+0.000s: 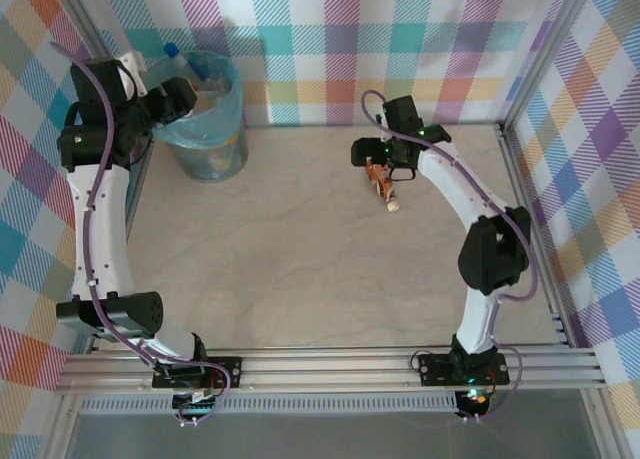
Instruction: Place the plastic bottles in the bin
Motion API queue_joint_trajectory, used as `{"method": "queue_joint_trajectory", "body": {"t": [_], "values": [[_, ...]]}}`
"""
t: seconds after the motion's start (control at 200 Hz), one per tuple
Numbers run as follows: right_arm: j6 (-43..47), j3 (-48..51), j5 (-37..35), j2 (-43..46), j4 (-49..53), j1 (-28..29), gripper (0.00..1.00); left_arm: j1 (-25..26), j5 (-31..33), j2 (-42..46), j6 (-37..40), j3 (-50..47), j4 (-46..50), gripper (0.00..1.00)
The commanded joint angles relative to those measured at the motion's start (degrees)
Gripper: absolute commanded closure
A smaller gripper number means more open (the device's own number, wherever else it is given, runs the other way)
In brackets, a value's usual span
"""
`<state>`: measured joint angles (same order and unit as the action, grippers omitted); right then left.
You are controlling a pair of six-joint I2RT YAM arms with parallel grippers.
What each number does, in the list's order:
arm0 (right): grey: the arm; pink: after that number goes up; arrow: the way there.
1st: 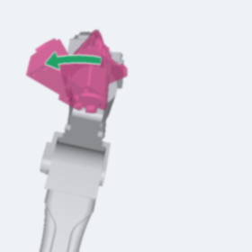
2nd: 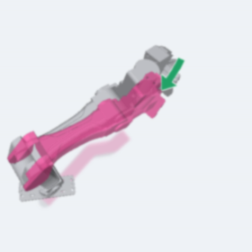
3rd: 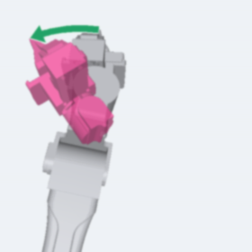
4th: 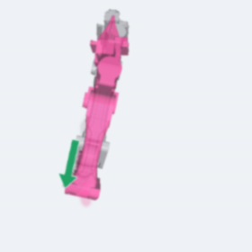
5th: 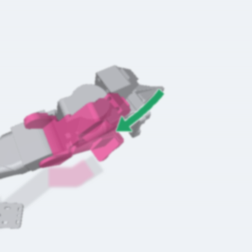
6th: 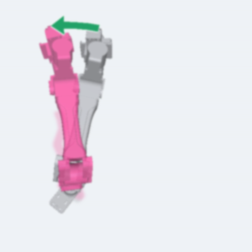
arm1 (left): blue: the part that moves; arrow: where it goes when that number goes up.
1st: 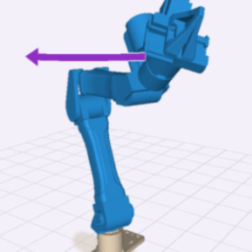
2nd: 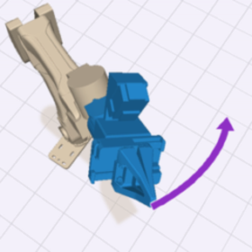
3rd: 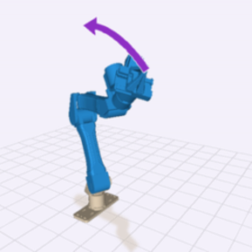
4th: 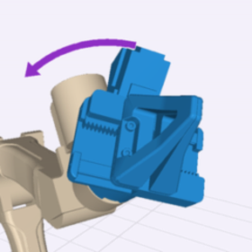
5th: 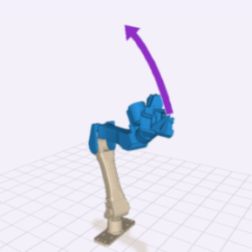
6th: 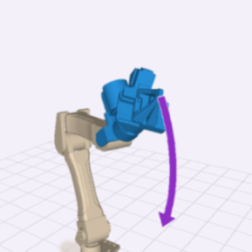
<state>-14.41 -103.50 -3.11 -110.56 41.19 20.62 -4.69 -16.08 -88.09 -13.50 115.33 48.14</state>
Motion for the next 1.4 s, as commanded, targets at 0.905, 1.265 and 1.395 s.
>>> {"method": "queue_joint_trajectory", "body": {"t": [0.905,1.265,1.395], "values": [[6.31,-4.69,3.99,-13.80,4.62,-3.42,0.41,3.13,-12.70,3.70,3.63,-0.84,0.99,0.20],[3.26,9.04,23.91,6.47,-5.62,-0.25,0.47,7.02,-19.32,-0.31,-0.13,-2.39,-2.74,0.19],[3.33,13.54,29.78,13.48,-12.47,3.68,0.46,11.29,-21.58,-3.33,0.04,-2.15,-2.66,0.18]]}}
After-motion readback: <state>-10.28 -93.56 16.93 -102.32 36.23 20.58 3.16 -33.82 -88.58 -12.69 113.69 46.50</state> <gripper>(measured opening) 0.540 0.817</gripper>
